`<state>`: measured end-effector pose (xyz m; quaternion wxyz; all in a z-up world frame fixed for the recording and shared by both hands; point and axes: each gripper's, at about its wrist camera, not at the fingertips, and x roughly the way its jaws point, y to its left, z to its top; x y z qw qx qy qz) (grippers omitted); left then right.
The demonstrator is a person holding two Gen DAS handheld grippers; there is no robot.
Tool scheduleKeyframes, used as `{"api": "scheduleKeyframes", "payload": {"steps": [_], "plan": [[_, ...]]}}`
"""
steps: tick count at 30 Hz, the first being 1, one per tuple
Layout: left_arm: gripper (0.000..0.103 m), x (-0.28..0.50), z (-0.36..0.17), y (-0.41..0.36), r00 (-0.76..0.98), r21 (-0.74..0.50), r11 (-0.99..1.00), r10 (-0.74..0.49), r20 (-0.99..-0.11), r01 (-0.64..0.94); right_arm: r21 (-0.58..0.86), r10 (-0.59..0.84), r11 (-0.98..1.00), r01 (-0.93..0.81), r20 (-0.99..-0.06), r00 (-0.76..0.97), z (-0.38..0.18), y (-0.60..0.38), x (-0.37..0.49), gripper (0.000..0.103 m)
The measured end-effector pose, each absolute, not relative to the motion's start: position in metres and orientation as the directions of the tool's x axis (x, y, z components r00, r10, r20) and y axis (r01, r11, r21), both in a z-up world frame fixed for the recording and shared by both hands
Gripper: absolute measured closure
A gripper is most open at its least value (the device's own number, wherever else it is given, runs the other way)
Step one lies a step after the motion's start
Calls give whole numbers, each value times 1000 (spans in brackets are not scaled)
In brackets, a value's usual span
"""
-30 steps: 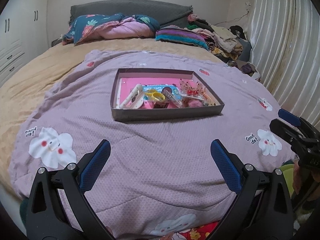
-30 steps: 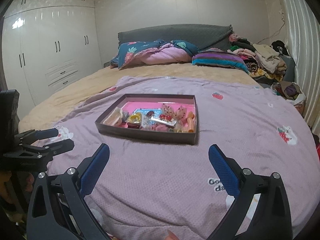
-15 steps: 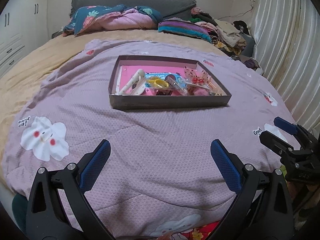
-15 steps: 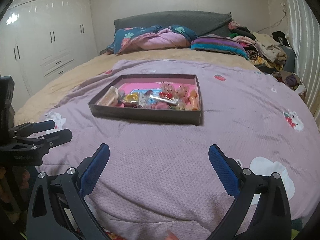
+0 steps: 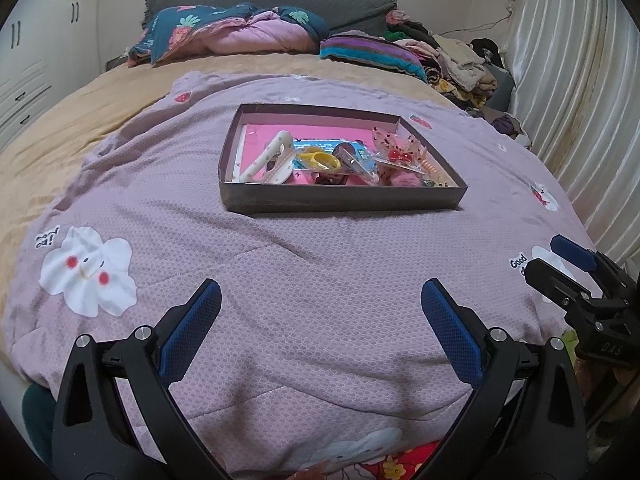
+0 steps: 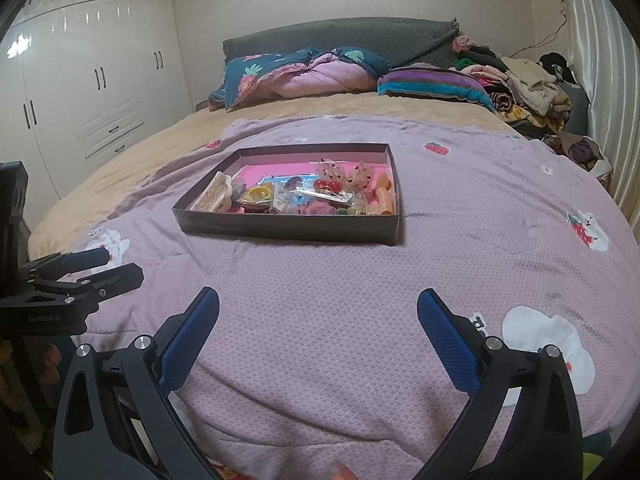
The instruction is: Organize jewelry
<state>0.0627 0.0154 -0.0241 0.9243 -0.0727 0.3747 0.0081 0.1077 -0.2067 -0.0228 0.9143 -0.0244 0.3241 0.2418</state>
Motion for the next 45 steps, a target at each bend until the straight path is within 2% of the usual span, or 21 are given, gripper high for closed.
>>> {"api": "scheduleKeyframes", "payload": {"steps": [45], "plan": [[9,60,-19,20,712,-129,987,-21,-702,-99,106,428,880,-463,-601,676,-18,-205,105,4]]}}
